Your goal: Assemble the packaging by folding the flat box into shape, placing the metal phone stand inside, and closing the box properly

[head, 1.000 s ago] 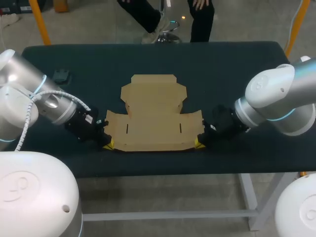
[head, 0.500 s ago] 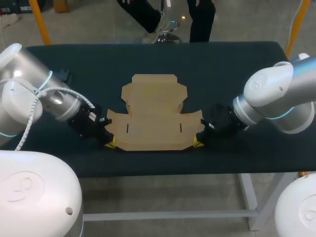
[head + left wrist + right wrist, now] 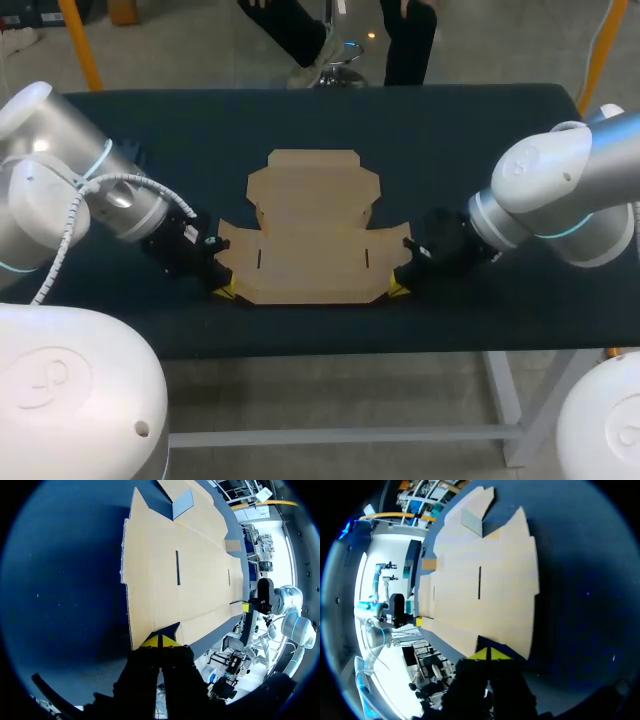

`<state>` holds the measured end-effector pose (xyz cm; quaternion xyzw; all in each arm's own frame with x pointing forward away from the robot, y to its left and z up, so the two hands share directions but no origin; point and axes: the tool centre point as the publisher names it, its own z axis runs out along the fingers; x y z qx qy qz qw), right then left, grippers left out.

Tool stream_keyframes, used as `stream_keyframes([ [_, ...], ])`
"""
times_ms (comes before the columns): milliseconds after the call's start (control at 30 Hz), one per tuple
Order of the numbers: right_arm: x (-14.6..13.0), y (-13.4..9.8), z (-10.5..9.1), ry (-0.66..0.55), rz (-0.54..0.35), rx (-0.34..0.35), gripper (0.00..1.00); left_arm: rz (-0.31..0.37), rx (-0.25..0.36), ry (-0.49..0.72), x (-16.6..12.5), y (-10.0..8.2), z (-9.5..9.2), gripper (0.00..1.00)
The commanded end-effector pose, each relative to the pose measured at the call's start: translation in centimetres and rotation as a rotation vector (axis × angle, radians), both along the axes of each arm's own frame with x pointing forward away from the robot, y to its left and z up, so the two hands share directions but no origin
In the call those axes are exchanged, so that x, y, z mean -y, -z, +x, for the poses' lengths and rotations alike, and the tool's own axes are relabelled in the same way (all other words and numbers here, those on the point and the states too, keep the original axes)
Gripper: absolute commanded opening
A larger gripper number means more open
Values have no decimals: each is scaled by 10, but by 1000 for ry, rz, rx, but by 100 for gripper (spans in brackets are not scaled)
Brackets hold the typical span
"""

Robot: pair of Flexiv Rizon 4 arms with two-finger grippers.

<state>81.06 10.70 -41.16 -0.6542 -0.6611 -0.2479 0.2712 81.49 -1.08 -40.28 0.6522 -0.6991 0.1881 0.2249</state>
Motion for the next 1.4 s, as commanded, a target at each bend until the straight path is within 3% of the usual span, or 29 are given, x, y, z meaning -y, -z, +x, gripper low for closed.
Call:
stream_keyframes([
  [33,-2,-5,0,-4,-7,1,0,12,1,0,2,-3,-1,0],
  [400,-11,-8,5,-22,-25,11,0,41,17,7,7,-9,1,0],
  [733,-13,-7,6,-28,-34,8,0,97,-9,5,12,-10,5,0],
  [1067,-14,-8,6,-29,-36,11,0,107,-44,-39,12,-8,3,0],
  [1400,-13,-6,5,-30,-35,8,0,103,3,-100,10,-9,-6,0],
])
